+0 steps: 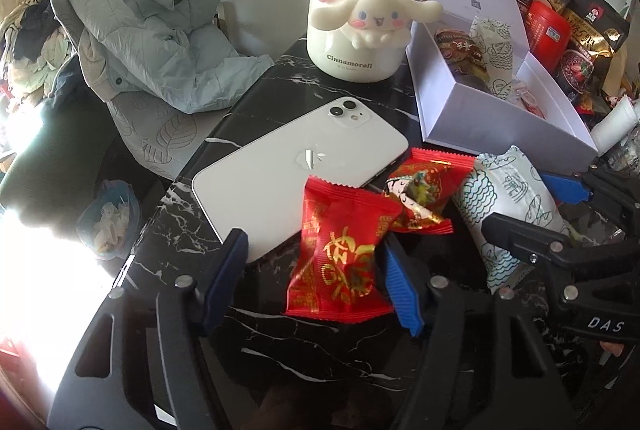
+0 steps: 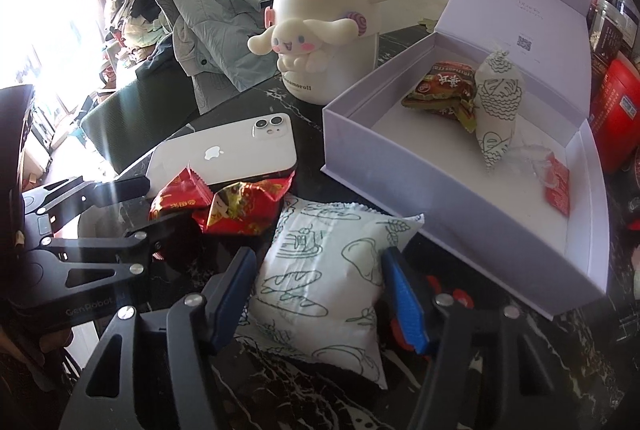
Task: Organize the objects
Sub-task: 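Move the left tool to the red candy wrapper while the right tool reaches another white pastry bag, then close the left gripper on the red candy wrapper while the right gripper grips the pastry bag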
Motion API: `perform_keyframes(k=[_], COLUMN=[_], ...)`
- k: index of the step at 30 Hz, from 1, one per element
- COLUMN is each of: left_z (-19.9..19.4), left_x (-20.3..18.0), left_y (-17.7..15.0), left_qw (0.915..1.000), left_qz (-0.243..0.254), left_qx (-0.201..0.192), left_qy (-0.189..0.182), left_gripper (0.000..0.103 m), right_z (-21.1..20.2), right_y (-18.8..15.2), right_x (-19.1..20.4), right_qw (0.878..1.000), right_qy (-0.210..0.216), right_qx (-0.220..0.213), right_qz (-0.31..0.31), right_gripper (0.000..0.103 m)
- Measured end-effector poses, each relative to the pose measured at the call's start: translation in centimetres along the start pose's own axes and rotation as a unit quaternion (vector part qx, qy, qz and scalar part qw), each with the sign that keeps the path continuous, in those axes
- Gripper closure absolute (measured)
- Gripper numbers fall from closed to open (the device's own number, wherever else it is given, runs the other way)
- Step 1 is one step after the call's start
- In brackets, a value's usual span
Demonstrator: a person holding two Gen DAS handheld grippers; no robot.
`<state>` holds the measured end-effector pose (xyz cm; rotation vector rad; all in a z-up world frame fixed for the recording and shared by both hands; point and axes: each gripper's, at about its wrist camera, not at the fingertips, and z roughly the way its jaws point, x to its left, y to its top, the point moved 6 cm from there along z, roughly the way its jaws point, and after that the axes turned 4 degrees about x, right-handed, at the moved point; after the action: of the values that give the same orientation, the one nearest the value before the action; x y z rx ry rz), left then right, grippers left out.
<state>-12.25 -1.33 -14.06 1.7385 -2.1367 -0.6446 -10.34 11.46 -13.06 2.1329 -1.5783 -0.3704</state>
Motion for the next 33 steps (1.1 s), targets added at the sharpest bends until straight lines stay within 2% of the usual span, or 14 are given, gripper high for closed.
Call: perform_keyframes(k=[5, 9, 12, 18, 21, 25, 28, 33], left_z=[-0.3, -0.4, -0.8, -1.9, -1.6, -0.8, -0.3, -0.4], left_x=[-0.6, -1.7, -2.2, -2.2, -2.3, -1.8, -1.3, -1.3], left_y=[-0.3, -1.4, -2.0, -1.6, -1.4, -1.5, -1.6, -1.7], left_qw=[0.9998, 0.9990, 0.9984, 0.9984, 0.9985, 0.9992, 0.9992, 0.9993], left_qz=[0.019, 0.027, 0.043, 0.043, 0.045, 0.027, 0.006, -0.002], left_qx=[-0.003, 0.012, 0.011, -0.004, -0.001, 0.014, 0.023, 0.013], left_qy=[-0.001, -0.035, -0.034, -0.037, -0.031, -0.027, -0.032, -0.035], left_gripper=[0.052, 0.053, 0.053, 0.053, 0.052, 0.042, 0.042, 0.038], right_z=[-0.7, -1.4, -1.8, -2.1, -2.0, -2.1, -2.0, -1.5], right_y=[-1.2, -2.3, -3.3, -5.1, -5.4, -5.5, -5.6, -5.6], right_x=[0.5, 0.7, 0.8, 0.7, 0.4, 0.3, 0.2, 0.2], right_qw=[1.000, 1.000, 1.000, 1.000, 1.000, 1.000, 0.999, 0.999], right_qy=[0.000, 0.003, 0.003, 0.008, 0.014, 0.022, 0.031, 0.053], right_qx=[-0.001, 0.002, 0.006, 0.015, 0.015, 0.010, 0.010, 0.010], right_qz=[-0.014, -0.021, -0.025, -0.022, -0.015, -0.013, -0.012, -0.004], right_gripper=[0.037, 0.037, 0.038, 0.038, 0.038, 0.038, 0.036, 0.032])
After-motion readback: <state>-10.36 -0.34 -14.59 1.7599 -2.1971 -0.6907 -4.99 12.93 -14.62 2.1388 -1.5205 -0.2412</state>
